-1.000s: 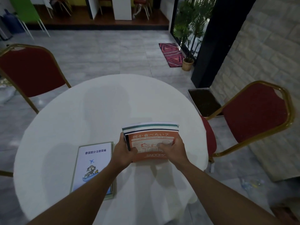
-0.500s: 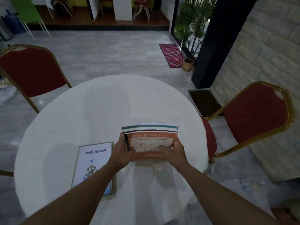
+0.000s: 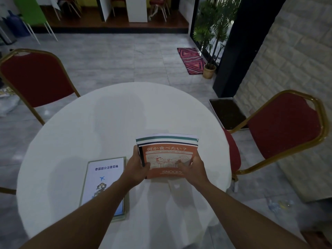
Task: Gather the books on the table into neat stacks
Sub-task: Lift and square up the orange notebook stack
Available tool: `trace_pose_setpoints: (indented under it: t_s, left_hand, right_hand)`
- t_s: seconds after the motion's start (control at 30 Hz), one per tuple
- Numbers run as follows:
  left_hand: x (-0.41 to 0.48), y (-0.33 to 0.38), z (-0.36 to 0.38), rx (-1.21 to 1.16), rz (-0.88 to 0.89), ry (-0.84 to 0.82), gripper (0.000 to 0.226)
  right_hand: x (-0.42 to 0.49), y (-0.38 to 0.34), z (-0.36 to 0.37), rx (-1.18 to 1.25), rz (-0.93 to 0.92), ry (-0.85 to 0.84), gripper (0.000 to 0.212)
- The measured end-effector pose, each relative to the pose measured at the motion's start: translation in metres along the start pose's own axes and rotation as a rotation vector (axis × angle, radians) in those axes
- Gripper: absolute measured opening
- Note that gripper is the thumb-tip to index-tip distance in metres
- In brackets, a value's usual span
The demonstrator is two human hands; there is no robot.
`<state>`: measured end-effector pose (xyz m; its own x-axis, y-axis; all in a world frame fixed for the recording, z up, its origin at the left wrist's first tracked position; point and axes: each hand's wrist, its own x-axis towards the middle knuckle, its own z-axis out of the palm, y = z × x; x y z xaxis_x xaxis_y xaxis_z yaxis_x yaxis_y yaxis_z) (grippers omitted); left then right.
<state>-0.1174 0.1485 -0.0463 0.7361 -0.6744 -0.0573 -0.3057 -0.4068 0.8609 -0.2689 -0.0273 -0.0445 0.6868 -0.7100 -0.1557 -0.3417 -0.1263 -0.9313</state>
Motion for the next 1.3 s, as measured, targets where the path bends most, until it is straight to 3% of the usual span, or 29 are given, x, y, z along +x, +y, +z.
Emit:
trace_pose_setpoints:
  t_s: [0.17,0.33,0.53,0.73,0.83,1.13,1.3]
  left_hand:
    - [-0.005,-0.001,0.003,0.03,0.022,-0.009,0.055]
    - [-0.001,0.022,0.003,-0.037,0.091,0.053,0.07]
    - [0.006,0.021,0.017,0.056,-0.183,0.044,0.026]
    - [-0.01,0.007,0.037,0.182,-0.4,-0.148,0.03]
    - [-0.02,-0.008,0.047,0.256,-0.43,-0.22,0.028]
    - [-0.028,-0.028,0.064,0.39,-0.567,-0.185,0.028]
    - [-0.025,-0.035,0.069,0.436,-0.551,-0.286,0.032]
  right_hand:
    - [-0.002,0.0,-0.005,-0.023,-0.022,-0.055,0.048]
    - [0.0,-0.006,-0.009,0.031,0.005,-0.09,0.05]
    - [0.001,-0.001,-0.01,0.041,0.216,-0.077,0.04]
    - [-0.011,0.027,-0.005,-0.162,0.361,-0.083,0.03]
    - [-0.018,0.045,0.0,-0.255,0.408,-0.069,0.036]
    - [-0.026,0.065,0.009,-0.45,0.438,-0.08,0.042]
    - [-0.021,0.063,0.013,-0.506,0.443,-0.138,0.049]
